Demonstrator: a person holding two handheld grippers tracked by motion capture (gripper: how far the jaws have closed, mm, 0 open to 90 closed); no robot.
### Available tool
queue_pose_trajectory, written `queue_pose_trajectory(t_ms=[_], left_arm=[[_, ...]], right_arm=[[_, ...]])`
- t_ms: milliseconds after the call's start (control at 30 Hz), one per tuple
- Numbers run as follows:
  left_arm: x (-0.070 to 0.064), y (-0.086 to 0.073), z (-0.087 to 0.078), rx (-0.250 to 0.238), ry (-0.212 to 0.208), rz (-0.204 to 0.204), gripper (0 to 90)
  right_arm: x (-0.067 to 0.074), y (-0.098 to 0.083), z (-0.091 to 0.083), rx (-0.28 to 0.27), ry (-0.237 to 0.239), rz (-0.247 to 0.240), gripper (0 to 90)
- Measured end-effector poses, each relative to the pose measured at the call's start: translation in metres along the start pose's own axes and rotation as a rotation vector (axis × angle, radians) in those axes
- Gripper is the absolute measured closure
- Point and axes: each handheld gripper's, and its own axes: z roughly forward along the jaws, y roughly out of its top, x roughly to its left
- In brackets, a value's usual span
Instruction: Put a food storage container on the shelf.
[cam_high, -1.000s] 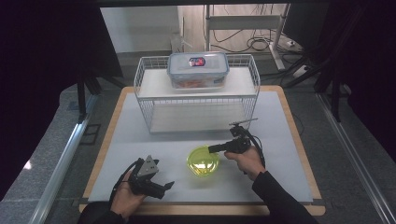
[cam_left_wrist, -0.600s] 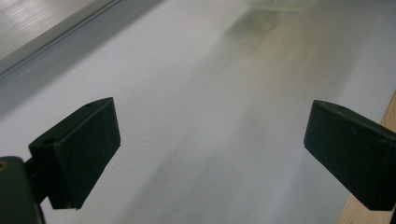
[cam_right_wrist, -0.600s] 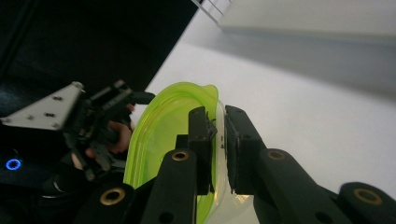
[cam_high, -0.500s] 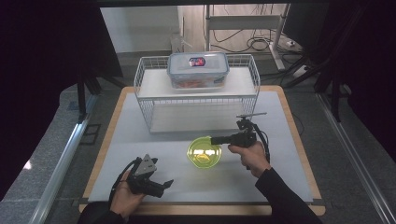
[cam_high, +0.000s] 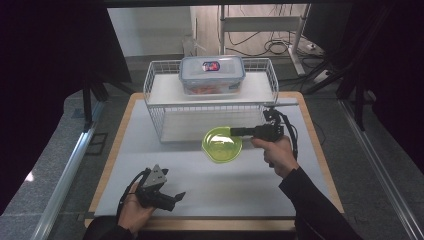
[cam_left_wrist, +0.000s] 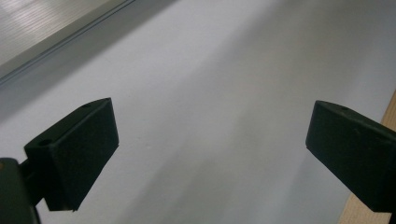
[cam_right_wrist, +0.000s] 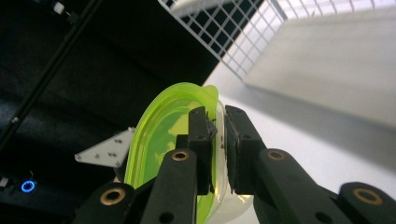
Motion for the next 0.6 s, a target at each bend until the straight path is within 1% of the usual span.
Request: queue_pose_trajectory(t_ms=[200,500,600], left_arm=[[0.002,0.000,0.000,-0.008,-0.003,-0.008,1.6],[0.002,0.000,0.000,-0.008,-0.004,-0.008,1.1],[0.002,0.000,0.000,-0.010,-0.004,-0.009,1.1]], right_arm=[[0.011,0.021,-0.012,-0.040,0.004,0.000,82.4],[0.030,0.052,-0.028,-0.092,-0.014,-0.029,82.4],[0.035,0.061,-0.032,-0.108,-0.010,-0.033,82.4]])
